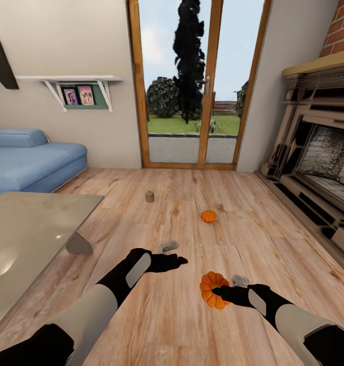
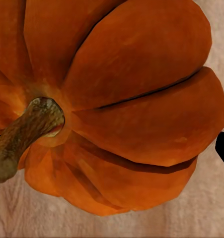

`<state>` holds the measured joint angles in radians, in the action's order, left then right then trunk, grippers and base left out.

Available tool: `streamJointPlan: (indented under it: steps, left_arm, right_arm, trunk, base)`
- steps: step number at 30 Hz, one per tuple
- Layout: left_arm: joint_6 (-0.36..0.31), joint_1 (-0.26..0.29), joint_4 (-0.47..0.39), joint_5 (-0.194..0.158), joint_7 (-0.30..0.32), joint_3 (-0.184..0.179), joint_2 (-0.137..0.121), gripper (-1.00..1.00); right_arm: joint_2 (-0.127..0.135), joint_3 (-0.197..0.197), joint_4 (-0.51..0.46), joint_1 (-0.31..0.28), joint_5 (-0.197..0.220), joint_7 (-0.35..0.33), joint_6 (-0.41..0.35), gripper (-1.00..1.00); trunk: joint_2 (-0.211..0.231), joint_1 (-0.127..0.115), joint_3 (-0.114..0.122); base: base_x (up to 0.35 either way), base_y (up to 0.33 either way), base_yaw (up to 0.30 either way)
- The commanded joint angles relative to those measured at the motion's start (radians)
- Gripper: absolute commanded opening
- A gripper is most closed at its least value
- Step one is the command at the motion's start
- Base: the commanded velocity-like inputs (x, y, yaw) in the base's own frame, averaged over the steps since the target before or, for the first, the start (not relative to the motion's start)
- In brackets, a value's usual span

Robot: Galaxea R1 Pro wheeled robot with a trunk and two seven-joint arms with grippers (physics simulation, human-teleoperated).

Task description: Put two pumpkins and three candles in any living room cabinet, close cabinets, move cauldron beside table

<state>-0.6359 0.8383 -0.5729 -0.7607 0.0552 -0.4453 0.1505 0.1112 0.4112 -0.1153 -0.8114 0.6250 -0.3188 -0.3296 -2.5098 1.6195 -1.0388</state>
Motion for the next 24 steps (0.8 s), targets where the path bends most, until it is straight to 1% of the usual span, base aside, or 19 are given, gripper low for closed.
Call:
streamJointPlan:
  steps: [1,9,18,24]
  left_arm:
    - [-0.002,0.001,0.0,0.003,0.003,-0.001,0.0,1.0]
    - [-0.002,0.001,0.0,0.003,0.003,-0.001,0.0,1.0]
    - [-0.002,0.001,0.005,0.003,0.003,-0.001,0.0,1.0]
    - [0.0,0.001,0.062,0.004,0.002,-0.001,-0.001,1.0]
  right_arm:
    - [0.001,0.006,-0.001,0.0,0.005,-0.002,-0.005,-1.0]
    - [0.001,0.006,-0.001,0.0,0.005,-0.002,-0.005,-1.0]
    - [0.001,0.006,-0.001,0.0,0.005,-0.002,-0.004,-1.0]
    - [0.001,0.006,-0.001,0.0,0.005,-0.002,-0.003,-1.0]
  trunk:
    - [0.0,-0.001,0.005]
    - [0.002,-0.004,0.047]
    - [0.002,-0.004,0.059]
    - [0.002,-0.004,0.06]
  base:
    - [0.0,0.0,0.129]
    - [0.0,0.0,0.129]
    - [0.0,0.0,0.13]
    - [0.025,-0.005,0.027]
